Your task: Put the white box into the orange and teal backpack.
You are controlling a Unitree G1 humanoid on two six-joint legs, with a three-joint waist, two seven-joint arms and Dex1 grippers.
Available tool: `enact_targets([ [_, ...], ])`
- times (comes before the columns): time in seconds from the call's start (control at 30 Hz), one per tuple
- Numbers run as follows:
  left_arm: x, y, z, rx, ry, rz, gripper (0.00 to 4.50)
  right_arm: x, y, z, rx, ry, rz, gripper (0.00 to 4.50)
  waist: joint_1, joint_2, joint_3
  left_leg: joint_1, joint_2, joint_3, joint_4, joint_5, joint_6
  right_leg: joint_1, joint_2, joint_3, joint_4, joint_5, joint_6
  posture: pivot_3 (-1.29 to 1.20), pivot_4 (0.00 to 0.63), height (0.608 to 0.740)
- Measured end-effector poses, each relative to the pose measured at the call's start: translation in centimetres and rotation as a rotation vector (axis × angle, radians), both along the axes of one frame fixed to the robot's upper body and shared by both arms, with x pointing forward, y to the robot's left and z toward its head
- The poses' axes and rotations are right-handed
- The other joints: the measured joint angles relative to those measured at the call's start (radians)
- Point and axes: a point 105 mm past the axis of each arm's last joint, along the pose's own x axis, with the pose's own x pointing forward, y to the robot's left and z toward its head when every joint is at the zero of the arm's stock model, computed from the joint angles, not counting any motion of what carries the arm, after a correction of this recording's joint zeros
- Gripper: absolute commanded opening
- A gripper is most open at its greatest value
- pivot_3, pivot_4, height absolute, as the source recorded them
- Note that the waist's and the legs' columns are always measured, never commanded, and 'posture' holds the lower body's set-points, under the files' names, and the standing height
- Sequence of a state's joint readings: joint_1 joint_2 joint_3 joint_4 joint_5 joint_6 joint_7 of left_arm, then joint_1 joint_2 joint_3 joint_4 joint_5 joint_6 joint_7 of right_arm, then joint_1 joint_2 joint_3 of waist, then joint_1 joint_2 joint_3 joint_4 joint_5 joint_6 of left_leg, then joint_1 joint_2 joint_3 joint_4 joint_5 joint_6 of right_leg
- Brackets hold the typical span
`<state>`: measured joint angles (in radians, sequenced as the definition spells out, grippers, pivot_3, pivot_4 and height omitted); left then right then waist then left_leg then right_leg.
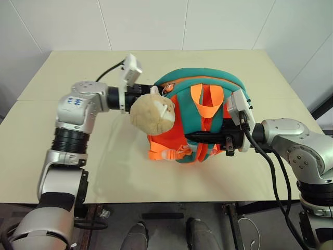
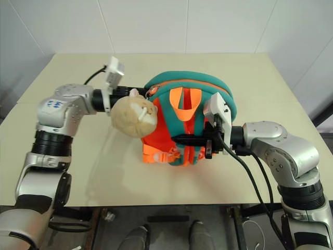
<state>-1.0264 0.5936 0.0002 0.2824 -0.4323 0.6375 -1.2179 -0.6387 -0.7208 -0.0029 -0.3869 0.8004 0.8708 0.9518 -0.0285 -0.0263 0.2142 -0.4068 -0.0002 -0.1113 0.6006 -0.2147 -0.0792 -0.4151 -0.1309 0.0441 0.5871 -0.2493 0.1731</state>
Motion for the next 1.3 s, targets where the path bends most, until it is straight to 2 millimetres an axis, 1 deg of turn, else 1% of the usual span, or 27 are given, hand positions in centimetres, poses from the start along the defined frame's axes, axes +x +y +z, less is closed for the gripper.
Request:
enact_targets([
  [0.1,-0.8,2.3,-0.3,0.017,-0.02,0.018,4.46,0.0,0.0,-0.1,-0.002,0.002,0.0,0.0,0.0,0.0,0.0,0.0,0.0,0.0,-0.001,0.0,0.0,0.0,0.0,0.0,0.0,0.0,0.0,0.0,0.15,0.74],
  [0.27,-1.8,3.9,-2.2,0.06,-0.023,0.035,4.46,0.0,0.2,-0.2,0.0,0.005,0.006,0.0,0.002,0.0,0.0,0.0,0.0,0.0,-0.001,0.0,0.0,0.0,0.0,0.0,0.0,0.0,-0.001,0.0,0.15,0.74],
  [0.33,-2.2,4.2,-1.7,0.041,-0.043,0.041,4.46,0.0,0.2,-0.2,-0.001,0.005,0.004,0.0,0.002,0.0,0.0,0.0,0.0,0.0,-0.001,0.0,0.0,0.0,0.0,0.0,0.0,0.0,-0.001,0.0,0.15,0.74],
  [0.47,-4.4,4.3,0.4,-0.061,-0.088,0.002,4.46,0.0,0.2,-0.2,0.0,0.005,0.004,0.0,0.001,0.0,0.0,0.0,0.0,0.0,-0.001,0.0,0.0,0.0,0.0,0.0,0.0,0.0,-0.001,0.0,0.15,0.74],
  [0.5,-4.8,4.3,0.5,-0.068,-0.084,-0.008,4.46,0.0,0.3,-0.2,0.0,0.005,0.004,0.0,0.001,0.0,0.0,0.0,0.0,0.0,-0.001,0.0,0.0,0.0,0.0,0.0,0.0,0.0,-0.001,0.0,0.15,0.74],
  [0.53,-5.5,4.6,0.2,-0.053,-0.067,-0.01,4.46,0.0,0.3,-0.3,0.0,0.005,0.005,0.0,-0.003,0.0,0.0,0.001,0.0,0.0,-0.001,0.0,0.0,0.0,0.0,0.0,0.0,0.0,-0.001,0.0,0.15,0.74],
  [0.6,-6.1,4.8,-0.4,-0.051,-0.035,-0.014,4.46,0.1,0.3,-0.3,-0.002,0.007,0.003,0.0,-0.003,0.0,0.0,0.001,0.001,0.0,-0.001,0.0,0.0,0.0,0.0,0.0,0.001,-0.001,-0.001,0.0,0.15,0.74],
  [0.67,-6.5,4.7,-0.6,-0.053,-0.021,-0.021,4.46,0.1,0.2,-0.3,-0.005,0.005,0.0,0.0,-0.001,0.0,0.0,0.001,0.001,0.0,-0.001,0.0,0.0,0.0,0.0,0.0,0.001,-0.001,-0.001,0.0,0.15,0.74],
  [0.73,-6.9,4.2,-0.3,-0.05,-0.037,-0.023,4.46,0.1,0.3,-0.5,-0.01,0.006,0.001,0.0,0.002,0.0,0.0,0.001,0.001,0.0,0.0,0.0,0.0,0.001,0.0,0.0,0.0,-0.001,-0.001,0.0,0.15,0.74],
  [0.83,-7.3,3.5,-0.3,-0.043,-0.043,-0.014,4.46,0.2,0.4,-0.6,-0.009,0.008,0.007,0.0,0.001,0.0,0.0,0.001,0.0,0.0,0.0,0.0,0.0,0.002,0.0,0.0,-0.001,0.0,-0.001,0.0,0.15,0.74],
  [1.03,-7.8,1.5,-0.8,-0.044,-0.027,-0.039,4.46,0.4,0.5,-0.7,-0.008,0.013,0.009,0.0,0.0,0.0,0.0,0.001,0.0,0.0,0.0,0.0,0.0,0.002,0.0,0.0,0.0,0.0,-0.001,0.0,0.15,0.74],
  [1.2,-8.2,1.0,-0.7,-0.048,0.005,-0.051,4.46,0.4,0.5,-0.7,-0.008,0.013,0.008,0.0,0.0,0.0,0.0,0.001,0.0,0.0,0.0,0.0,0.0,0.001,0.0,0.0,0.0,-0.001,-0.001,0.0,0.15,0.74],
  [1.3,-8.1,1.0,-1.2,-0.005,0.025,-0.04,3.88,0.4,0.5,-0.7,-0.008,0.013,0.007,0.0,0.001,0.0,0.0,0.002,0.0,0.0,0.0,0.0,0.0,0.002,0.0,0.0,0.0,-0.001,-0.001,0.0,0.15,0.74],
])
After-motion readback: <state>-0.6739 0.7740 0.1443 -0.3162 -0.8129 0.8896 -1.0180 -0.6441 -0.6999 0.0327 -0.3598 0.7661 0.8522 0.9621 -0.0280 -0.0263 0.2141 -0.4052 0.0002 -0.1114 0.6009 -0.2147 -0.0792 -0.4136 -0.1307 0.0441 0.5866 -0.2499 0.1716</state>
